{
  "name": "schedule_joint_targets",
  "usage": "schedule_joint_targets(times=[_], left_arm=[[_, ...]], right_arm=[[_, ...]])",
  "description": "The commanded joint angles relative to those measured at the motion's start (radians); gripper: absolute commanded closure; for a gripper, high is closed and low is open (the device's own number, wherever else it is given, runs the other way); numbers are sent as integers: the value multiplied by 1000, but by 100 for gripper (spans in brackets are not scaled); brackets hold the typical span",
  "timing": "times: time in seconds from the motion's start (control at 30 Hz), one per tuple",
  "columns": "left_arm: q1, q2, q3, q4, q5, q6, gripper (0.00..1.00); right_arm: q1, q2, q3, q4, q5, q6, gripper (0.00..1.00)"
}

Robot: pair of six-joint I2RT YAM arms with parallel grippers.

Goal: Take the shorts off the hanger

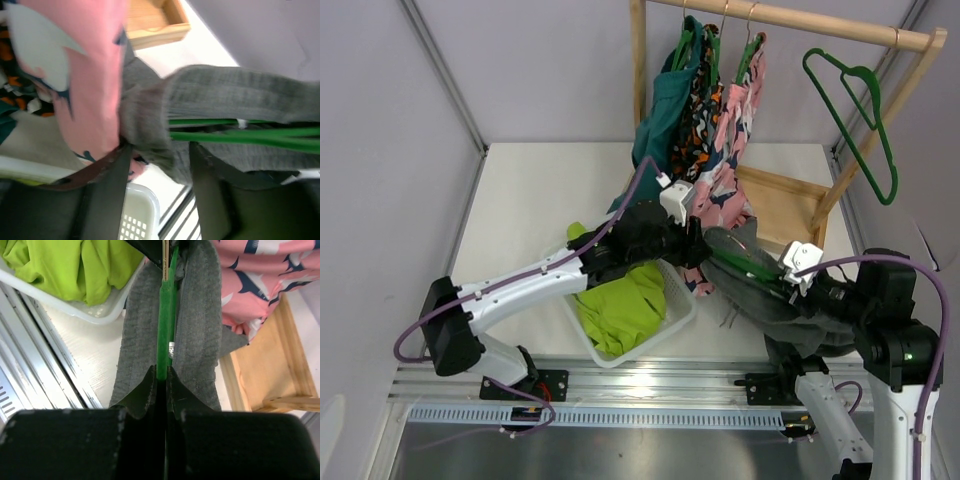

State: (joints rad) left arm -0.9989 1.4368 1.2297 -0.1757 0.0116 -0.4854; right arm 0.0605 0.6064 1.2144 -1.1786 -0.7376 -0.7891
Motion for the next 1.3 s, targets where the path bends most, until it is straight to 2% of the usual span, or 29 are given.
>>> schedule_joint_targets(times=[0.0,0.1,0.13,0.17,0.3,0.47,0.67,0.87,1.27], left_arm=[[0,43,94,-88,-181,22,48],[9,40,100,-126,-249,33,75],[14,34,84,-128,-284,36,94],[23,22,77,-128,-297,36,100],[121,-38,15,-128,-300,19,100],[250,-92,-45,-119,-210,-1,100],[295,-88,-79,-110,-121,1,100],[316,-85,-113,-97,-93,-7,100],[491,-159,-183,-116,-59,10,100]], right_arm=[[10,-7,91,36,-123,25,100],[10,-10,114,20,-109,28,100],[10,-11,120,20,-105,31,100],[10,-13,123,20,-94,43,100],[10,-13,139,14,-69,53,100],[13,-2,180,20,-109,85,100],[12,10,229,91,-141,162,100],[12,24,287,106,-164,186,100],[19,21,300,43,-163,111,100]])
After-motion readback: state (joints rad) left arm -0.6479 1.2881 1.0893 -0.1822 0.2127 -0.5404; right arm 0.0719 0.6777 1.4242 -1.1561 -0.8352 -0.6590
